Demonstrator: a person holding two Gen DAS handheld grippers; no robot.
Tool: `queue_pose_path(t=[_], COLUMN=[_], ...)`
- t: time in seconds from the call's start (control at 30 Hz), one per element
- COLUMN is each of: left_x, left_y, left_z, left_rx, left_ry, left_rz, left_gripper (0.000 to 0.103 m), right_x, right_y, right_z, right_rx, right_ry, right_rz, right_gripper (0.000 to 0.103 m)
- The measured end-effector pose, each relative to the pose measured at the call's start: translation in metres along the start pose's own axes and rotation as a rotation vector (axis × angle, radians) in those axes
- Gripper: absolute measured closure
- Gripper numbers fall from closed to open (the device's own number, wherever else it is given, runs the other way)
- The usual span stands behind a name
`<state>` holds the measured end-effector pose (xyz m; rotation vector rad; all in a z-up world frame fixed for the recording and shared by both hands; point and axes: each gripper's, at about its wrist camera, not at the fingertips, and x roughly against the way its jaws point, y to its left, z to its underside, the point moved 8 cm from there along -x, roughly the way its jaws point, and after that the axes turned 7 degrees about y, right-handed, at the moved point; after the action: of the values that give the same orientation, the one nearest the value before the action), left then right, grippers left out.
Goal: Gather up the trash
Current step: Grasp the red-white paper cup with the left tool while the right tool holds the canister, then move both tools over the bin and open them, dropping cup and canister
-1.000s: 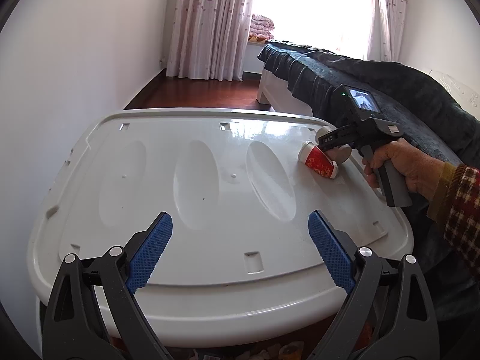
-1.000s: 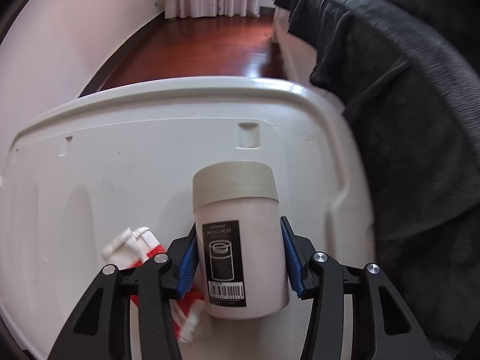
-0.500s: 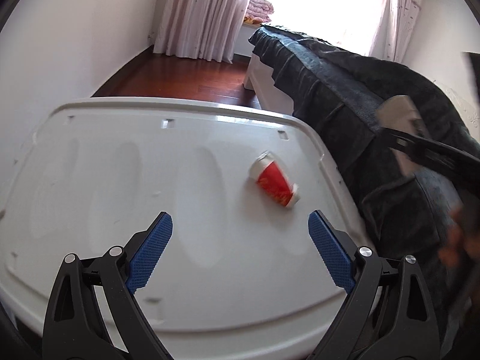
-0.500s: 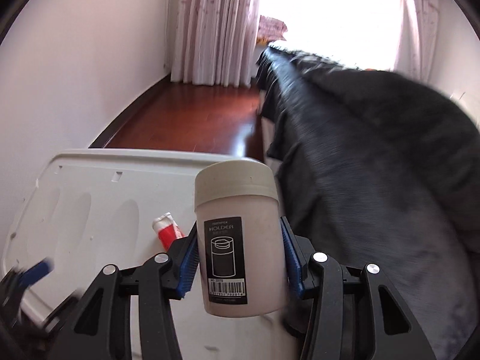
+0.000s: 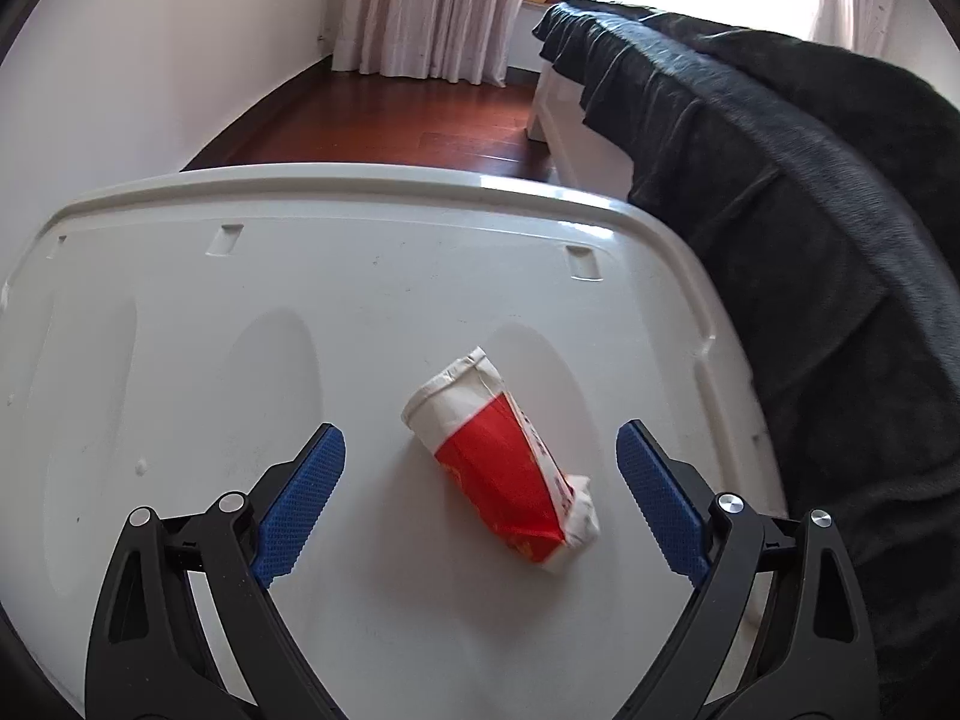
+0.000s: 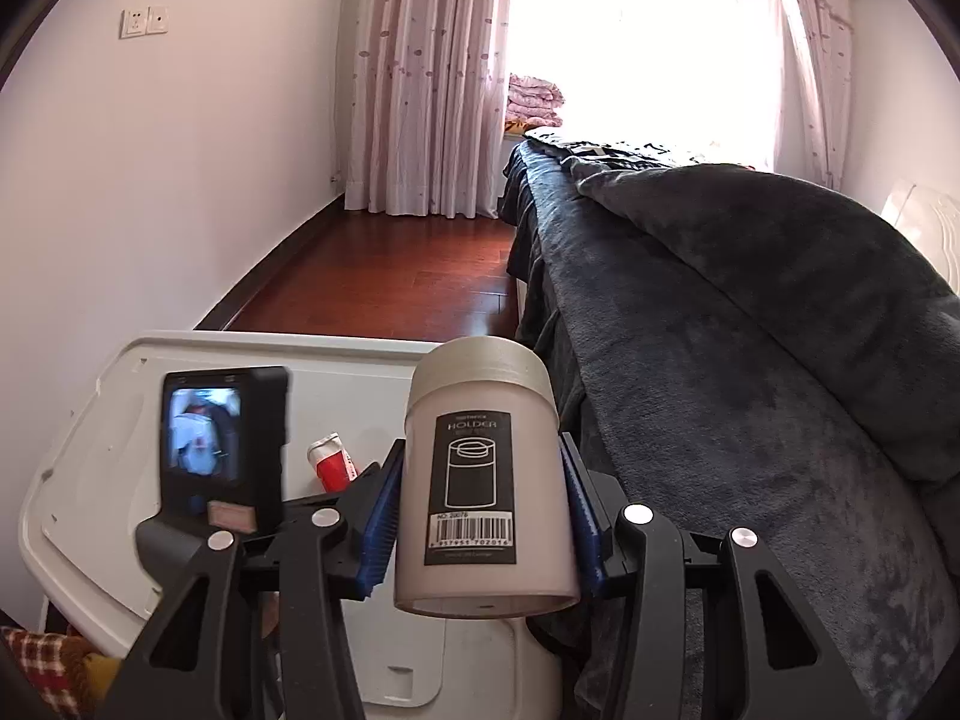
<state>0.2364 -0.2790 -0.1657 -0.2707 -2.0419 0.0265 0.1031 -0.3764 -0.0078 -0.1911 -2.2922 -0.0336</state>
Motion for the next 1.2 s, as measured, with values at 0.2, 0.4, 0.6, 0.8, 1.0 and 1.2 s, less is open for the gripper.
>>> queue_pose_path(t=[0.2,0.4,0.6,0.8,1.0,1.2], left_x=[-0.016,0.01,0.045,0.083,0.114,0.154], left_y=[0.008,0.024,0.073,0.123,0.155,0.176], left_z=[0.001,0.007,0.016,0.032,0.045,0.06], left_rx=[-0.036,-0.094,-0.077,-0.049,-0.034,-0.035], left_ry=[0.009,-0.031,-0.064,-0.09,-0.115,-0.163], left_rz=[0.017,0.037,0.029,0.03,0.021,0.001], left_gripper=[0.058,0.077,0.077,0.077,0.077,0.077], right_x=[-0.008,-0.007,0.001,0.006,0.011,0.025], right_y=[0.01,0.015,0.027,0.042,0.063,0.093], right_z=[0.003,0.006,0.004,0.004,0.003,0.012], right_rx=[0.014,0.016,0.012,0.023,0.051,0.07], right_ry=[0.012,0.016,0.011,0.008,0.003,0.002], right_rz=[-0.014,-0.018,-0.046,-0.058,-0.073,-0.107], right_gripper=[0.055,0.055,0.055,0.055,0.055,0.055])
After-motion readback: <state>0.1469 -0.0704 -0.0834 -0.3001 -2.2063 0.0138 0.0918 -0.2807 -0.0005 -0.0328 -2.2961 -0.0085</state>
